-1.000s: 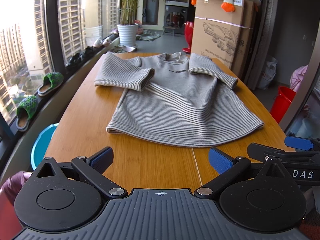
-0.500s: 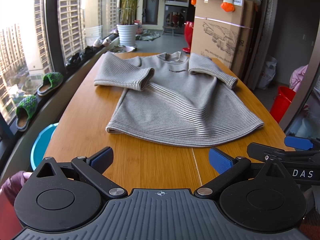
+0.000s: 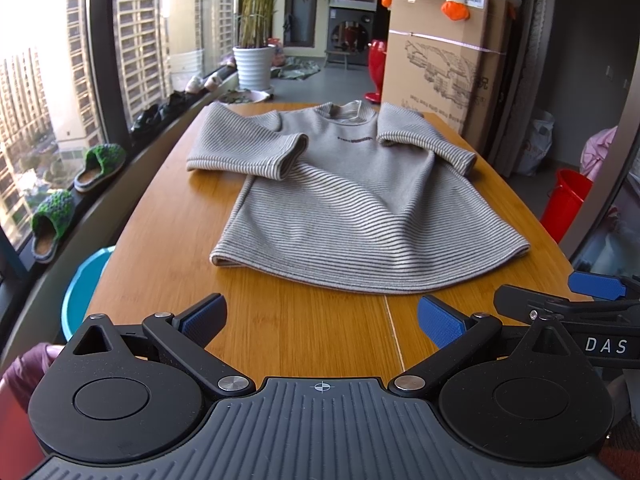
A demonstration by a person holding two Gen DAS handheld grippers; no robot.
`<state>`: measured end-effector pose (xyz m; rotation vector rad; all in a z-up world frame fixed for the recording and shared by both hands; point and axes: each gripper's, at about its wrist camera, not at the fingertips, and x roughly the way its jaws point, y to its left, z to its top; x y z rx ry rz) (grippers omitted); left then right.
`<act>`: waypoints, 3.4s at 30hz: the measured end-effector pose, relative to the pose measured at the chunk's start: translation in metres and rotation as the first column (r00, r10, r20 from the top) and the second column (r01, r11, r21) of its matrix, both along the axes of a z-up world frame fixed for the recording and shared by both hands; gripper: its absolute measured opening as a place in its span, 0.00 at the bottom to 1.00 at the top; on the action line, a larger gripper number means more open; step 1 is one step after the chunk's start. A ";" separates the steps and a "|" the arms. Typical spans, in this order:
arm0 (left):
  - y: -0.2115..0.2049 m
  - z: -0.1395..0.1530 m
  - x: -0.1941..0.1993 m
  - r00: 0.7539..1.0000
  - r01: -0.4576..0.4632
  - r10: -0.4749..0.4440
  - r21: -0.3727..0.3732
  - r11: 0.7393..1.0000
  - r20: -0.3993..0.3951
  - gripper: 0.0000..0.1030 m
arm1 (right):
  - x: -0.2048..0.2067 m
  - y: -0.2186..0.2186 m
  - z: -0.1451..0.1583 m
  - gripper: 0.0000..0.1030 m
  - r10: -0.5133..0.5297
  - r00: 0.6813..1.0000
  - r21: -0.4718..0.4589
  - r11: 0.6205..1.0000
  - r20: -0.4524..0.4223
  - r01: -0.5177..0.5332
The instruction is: Fold clothes
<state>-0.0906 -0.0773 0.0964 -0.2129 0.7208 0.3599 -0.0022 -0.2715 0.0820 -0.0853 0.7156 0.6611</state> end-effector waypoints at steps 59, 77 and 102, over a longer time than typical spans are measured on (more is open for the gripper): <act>0.069 -0.069 0.106 0.977 0.179 -0.157 -0.158 0.971 0.143 1.00 | 0.137 0.029 -0.053 1.00 0.182 0.980 0.162 0.973 -0.081 -0.167; 0.061 -0.064 0.104 0.982 0.168 -0.155 -0.124 0.978 0.111 1.00 | 0.140 0.034 -0.054 1.00 0.156 0.986 0.137 0.980 -0.061 -0.147; 0.072 -0.032 0.152 0.936 0.299 -0.281 -0.061 0.952 0.213 0.99 | 0.226 -0.038 -0.059 0.65 -0.034 0.953 0.446 0.878 -0.301 0.172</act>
